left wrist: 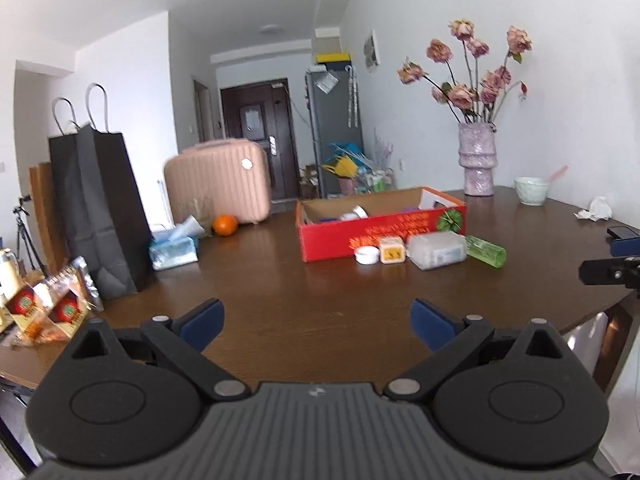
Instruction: Organize rigid objects
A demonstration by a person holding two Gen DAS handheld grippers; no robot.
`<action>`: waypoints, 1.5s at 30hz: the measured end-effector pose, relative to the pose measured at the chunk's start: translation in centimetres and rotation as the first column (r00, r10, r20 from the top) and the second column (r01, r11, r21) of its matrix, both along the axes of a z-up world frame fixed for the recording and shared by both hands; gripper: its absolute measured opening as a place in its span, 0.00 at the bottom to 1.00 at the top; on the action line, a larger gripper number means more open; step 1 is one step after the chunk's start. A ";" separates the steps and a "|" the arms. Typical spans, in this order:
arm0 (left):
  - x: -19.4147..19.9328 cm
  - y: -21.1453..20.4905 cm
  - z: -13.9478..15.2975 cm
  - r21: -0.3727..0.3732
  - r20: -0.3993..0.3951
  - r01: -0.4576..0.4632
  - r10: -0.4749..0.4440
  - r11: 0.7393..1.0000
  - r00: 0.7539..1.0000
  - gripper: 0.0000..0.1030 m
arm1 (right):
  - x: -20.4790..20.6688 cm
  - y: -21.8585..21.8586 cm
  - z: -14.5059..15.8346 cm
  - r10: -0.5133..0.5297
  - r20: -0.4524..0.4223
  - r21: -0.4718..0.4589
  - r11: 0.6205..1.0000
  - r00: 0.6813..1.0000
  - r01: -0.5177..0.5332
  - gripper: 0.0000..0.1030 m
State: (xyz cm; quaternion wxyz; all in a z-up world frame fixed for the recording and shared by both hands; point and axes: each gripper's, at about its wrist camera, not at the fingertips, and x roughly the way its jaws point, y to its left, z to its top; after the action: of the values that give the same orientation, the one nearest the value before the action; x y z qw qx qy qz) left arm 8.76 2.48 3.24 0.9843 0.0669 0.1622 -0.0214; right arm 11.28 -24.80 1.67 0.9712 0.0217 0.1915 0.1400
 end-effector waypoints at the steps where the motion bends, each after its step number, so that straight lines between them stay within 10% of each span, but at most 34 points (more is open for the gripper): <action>1: 0.2 -0.2 -0.3 -0.004 -0.013 0.010 -0.010 1.000 1.000 0.99 | 0.1 0.0 -0.3 -0.005 -0.006 0.002 1.000 1.000 0.005 0.89; 26: 16.2 -4.2 -3.3 -0.089 -0.221 0.097 -0.115 0.991 0.968 0.94 | 14.3 -1.1 -3.6 -0.027 -0.176 0.050 0.998 0.984 0.036 0.78; 33: 24.9 -6.3 -3.5 -0.247 -0.284 0.149 -0.219 0.958 0.934 0.66 | 22.2 -1.8 -3.7 0.017 -0.218 0.194 0.981 0.976 0.026 0.54; 45: 33.9 -7.9 -6.2 -0.482 -0.384 0.163 -0.375 0.861 0.844 0.52 | 31.0 -1.7 -5.7 0.030 -0.277 0.289 0.956 0.960 0.054 0.32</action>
State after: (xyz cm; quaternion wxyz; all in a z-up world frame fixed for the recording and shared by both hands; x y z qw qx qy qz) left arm 42.65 -5.40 -2.96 0.8924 -0.1370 0.3732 -0.2135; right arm 42.32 -26.54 -3.98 0.9213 0.1864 0.3033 0.1565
